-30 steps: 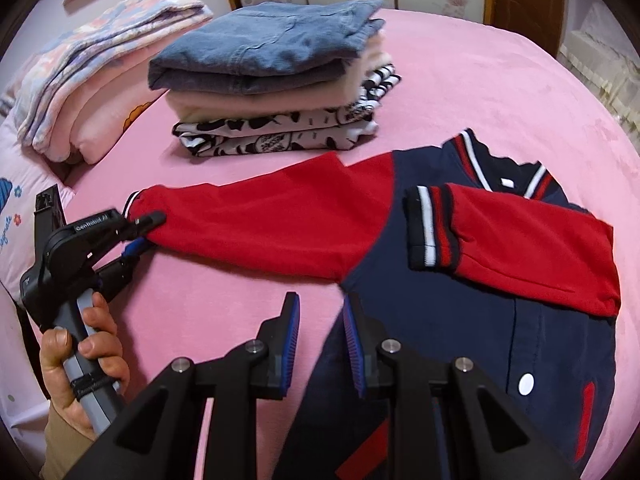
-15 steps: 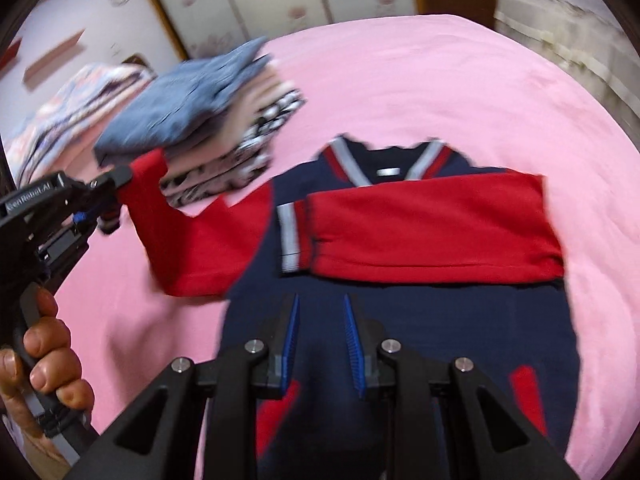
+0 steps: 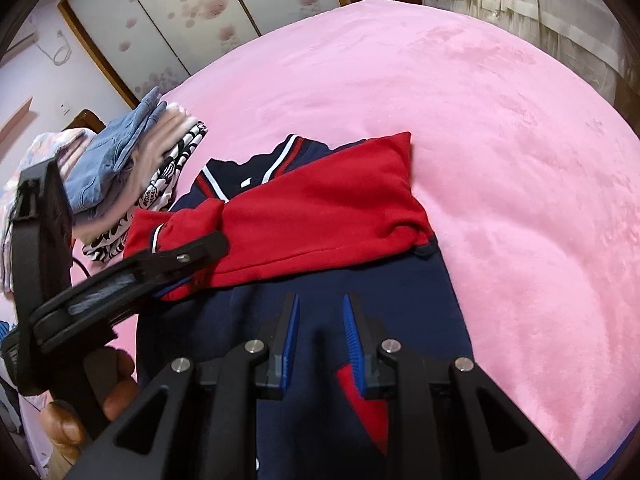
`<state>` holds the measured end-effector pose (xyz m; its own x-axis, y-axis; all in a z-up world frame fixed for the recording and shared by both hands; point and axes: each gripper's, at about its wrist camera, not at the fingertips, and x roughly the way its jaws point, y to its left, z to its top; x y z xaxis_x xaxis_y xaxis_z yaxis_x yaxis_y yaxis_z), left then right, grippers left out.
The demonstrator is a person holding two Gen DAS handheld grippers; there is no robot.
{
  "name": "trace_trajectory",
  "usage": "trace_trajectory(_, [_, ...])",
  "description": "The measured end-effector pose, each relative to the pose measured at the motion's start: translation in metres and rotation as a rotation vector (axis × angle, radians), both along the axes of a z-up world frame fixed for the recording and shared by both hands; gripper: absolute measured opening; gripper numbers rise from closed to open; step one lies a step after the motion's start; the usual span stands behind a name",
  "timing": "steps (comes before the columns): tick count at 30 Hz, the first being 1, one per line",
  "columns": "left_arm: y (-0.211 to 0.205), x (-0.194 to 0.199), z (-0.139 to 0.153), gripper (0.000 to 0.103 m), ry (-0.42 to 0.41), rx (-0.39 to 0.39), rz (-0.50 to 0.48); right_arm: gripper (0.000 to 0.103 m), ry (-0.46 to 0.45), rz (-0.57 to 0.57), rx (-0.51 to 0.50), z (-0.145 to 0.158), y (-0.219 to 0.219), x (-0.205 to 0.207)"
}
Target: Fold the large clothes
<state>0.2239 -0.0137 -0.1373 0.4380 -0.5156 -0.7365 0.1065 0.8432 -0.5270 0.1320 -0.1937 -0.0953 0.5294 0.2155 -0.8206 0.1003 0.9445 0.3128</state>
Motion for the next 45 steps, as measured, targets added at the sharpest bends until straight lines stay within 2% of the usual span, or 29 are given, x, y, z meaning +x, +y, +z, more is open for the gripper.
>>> trace_trajectory(4, [0.023, -0.015, 0.01, 0.076, 0.0, -0.088, 0.013, 0.023, -0.024, 0.031, 0.013, 0.005, 0.007, 0.002])
trace_trajectory(6, [0.034, -0.02, 0.015, 0.081, -0.001, -0.097, 0.037, 0.023, -0.037, 0.055, 0.014, 0.008, 0.014, 0.005])
trace_trajectory(12, [0.056, -0.031, 0.022, 0.081, 0.001, -0.136, 0.084, 0.023, -0.065, 0.14, 0.007, 0.016, 0.041, 0.015])
trace_trajectory(16, [0.081, -0.047, 0.024, 0.081, -0.008, -0.087, 0.178, 0.023, -0.098, 0.225, -0.035, 0.022, 0.069, 0.025])
trace_trajectory(19, [0.101, -0.058, 0.026, 0.081, -0.011, 0.009, 0.248, 0.023, -0.133, 0.305, -0.056, 0.026, 0.095, 0.035])
trace_trajectory(22, [0.118, -0.065, 0.027, 0.081, -0.024, 0.058, 0.296, 0.023, -0.161, 0.396, -0.071, 0.029, 0.123, 0.044])
trace_trajectory(27, [0.145, -0.073, 0.024, 0.081, -0.018, 0.052, 0.348, 0.023, -0.205, 0.534, -0.113, 0.028, 0.164, 0.054])
trace_trajectory(31, [0.155, -0.075, 0.017, 0.081, 0.001, 0.032, 0.365, 0.023, -0.177, 0.612, -0.123, 0.013, 0.183, 0.069])
trace_trajectory(35, [0.161, -0.077, 0.008, 0.081, 0.027, 0.012, 0.377, 0.023, -0.127, 0.604, -0.255, -0.011, 0.185, 0.084])
trace_trajectory(37, [0.164, -0.078, 0.004, 0.081, 0.039, -0.001, 0.381, 0.024, -0.121, 0.604, -0.288, -0.015, 0.181, 0.085])
trace_trajectory(45, [0.166, -0.079, -0.005, 0.081, 0.061, -0.037, 0.38, 0.03, -0.151, 0.617, -0.459, -0.023, 0.185, 0.076])
